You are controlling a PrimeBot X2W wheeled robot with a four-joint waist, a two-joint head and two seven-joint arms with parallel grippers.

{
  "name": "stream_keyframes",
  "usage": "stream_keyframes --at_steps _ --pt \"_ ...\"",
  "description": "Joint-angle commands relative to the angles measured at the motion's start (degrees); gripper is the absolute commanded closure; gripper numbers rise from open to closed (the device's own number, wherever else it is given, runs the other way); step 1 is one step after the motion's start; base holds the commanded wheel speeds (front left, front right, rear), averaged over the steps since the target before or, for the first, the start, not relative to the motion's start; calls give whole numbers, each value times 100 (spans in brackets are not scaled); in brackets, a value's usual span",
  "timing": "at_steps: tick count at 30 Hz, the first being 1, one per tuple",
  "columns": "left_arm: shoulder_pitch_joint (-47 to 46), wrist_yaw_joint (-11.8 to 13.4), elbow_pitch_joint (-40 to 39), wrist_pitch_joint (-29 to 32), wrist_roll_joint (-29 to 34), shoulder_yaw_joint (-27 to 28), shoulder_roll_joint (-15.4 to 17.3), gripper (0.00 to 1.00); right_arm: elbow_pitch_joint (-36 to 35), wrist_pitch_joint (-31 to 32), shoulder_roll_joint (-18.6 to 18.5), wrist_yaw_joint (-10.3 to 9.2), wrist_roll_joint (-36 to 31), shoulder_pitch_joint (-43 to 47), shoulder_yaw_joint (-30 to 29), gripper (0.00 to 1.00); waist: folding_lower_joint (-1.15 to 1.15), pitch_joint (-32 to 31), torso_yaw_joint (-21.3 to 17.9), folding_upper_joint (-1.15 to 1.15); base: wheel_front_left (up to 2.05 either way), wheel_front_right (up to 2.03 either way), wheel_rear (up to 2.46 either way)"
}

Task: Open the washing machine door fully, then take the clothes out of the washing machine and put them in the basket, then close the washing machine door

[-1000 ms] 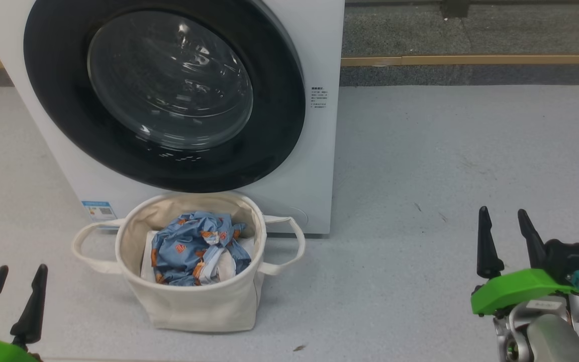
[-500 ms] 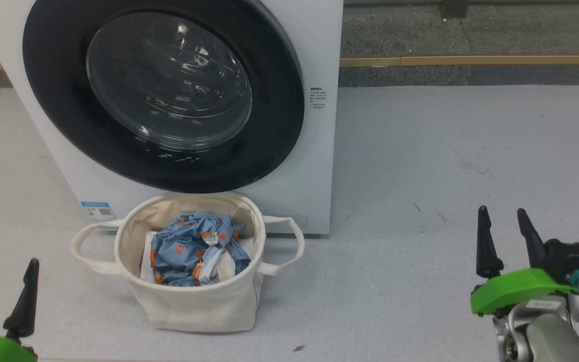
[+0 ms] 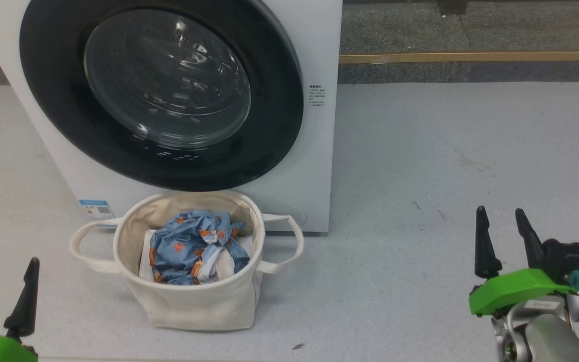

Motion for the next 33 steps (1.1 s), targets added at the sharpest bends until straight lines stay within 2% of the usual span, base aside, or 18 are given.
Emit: stream_keyframes --at_steps 1,30,31,33 --pt "-363 11 -125 -35 81 297 220 0 -201 -52 -57 -2 3 -117 130 0 0 -1 -3 0 0 0 0" --pt "-373 11 -148 -35 119 287 181 0 -139 -52 -80 -2 1 -158 159 0 0 -23 25 0 0 0 0" --pt "0 0 -15 0 55 0 -51 100 26 0 -5 0 0 0 24 100 0 -23 26 0 0 0 0" --pt "64 0 77 2 42 -53 -166 100 170 8 22 0 3 45 26 100 0 -25 29 0 0 0 0"
